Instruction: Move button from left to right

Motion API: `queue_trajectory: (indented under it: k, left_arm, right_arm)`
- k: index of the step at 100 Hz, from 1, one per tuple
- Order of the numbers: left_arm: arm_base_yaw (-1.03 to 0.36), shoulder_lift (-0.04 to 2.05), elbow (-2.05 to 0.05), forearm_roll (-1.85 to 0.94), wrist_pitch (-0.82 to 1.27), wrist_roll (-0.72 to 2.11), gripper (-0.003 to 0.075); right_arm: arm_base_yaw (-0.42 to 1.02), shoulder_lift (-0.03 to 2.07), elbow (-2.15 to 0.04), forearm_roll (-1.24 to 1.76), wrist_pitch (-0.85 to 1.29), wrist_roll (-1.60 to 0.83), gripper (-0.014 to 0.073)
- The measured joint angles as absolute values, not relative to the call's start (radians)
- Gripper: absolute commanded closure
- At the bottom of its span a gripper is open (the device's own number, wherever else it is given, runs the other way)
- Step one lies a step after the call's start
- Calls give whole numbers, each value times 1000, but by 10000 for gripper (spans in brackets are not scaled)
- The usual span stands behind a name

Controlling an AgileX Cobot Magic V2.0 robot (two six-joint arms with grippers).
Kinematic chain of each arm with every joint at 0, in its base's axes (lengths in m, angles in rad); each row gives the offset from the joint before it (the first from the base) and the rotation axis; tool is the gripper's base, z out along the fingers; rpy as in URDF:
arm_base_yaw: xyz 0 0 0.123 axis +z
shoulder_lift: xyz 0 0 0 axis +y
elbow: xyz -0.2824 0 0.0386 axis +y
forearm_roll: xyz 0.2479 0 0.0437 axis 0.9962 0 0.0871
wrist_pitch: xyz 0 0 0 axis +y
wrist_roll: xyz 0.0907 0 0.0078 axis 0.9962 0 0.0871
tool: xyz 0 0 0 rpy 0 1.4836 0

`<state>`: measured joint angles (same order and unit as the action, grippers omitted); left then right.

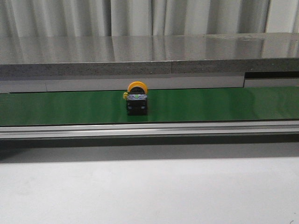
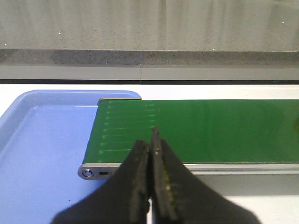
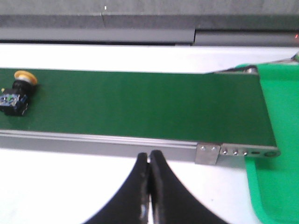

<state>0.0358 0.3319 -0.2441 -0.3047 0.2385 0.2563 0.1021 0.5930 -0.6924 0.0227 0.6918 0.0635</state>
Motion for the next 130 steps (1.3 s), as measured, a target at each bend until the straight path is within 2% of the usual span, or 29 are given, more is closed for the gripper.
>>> queue_trajectory:
  k: [20,47,54,61,78,87,94,130]
  left_arm:
    - [36,332,-244,-305,239,256,741]
    - [36,332,-244,-305,239,256,741]
    - [36,332,-244,-305,239,256,741]
    - [36,332,-244,-305,239,256,741]
    - [36,332,-244,-305,240,256,741]
    - [36,332,-244,-305,240,256,741]
    - [36,332,-244,-305,240,256,741]
    - [36,332,-244,-305,240,256,741]
  right_arm:
    - [102,757,-733,42,720,64,662]
    - [102,843,-734,57,720,64,643]
    - [102,846,-735,64,720,64,578]
    - [102,846,-735,68,720,64,469]
    - [102,846,-735,70,722,64,104]
    - [102,846,-735,70,720,64,-8]
    - [102,846,-735,75,712,64,-33]
    - [102,944,-785,132,642,40,-32]
